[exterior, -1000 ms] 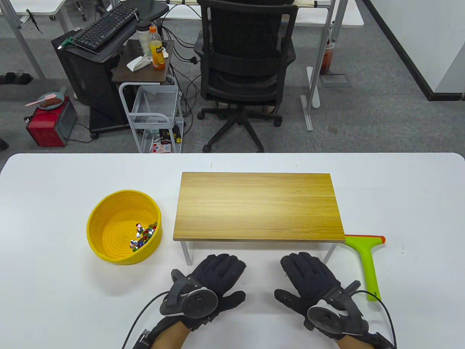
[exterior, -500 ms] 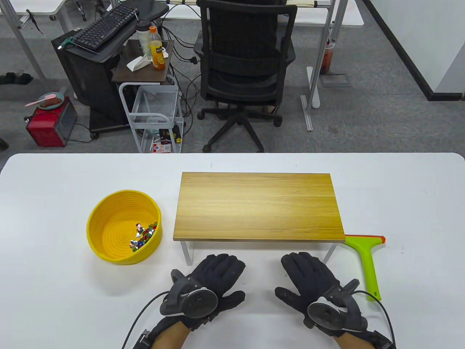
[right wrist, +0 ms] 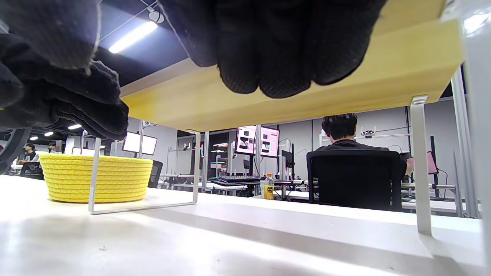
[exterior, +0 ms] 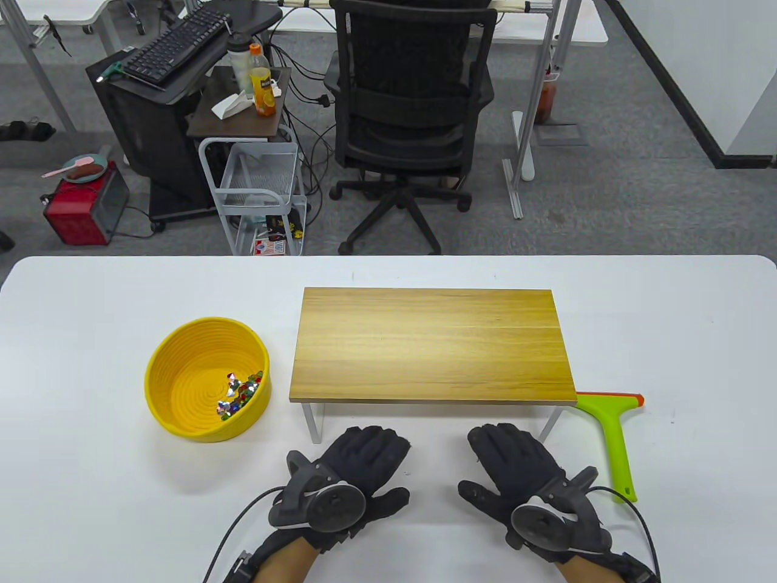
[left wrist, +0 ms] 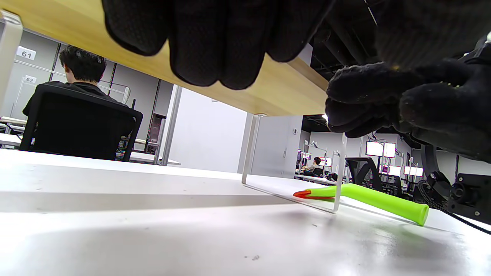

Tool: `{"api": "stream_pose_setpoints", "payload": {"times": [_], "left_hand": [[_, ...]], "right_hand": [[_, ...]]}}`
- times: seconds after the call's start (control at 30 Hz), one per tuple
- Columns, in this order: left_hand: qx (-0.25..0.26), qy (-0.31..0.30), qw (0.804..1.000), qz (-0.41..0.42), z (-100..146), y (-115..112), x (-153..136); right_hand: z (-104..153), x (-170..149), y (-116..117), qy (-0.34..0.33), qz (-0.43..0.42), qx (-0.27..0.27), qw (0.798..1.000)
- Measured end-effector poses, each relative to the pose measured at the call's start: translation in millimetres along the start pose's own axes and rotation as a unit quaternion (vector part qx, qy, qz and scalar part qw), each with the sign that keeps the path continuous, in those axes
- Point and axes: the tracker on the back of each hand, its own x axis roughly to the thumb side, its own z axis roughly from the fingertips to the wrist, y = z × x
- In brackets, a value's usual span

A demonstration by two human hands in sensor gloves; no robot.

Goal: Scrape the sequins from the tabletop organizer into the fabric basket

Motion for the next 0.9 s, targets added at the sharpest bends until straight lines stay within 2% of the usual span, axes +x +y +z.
{"api": "stream_pose_setpoints", "payload": {"times": [0.9], "left_hand": [[-0.014, -0.005, 1.0, -0.005, -0.3, -6.4, 3.3]], "right_hand": [[0.2, 2.9, 4.0, 0.004, 0.011, 0.026, 1.0]]}}
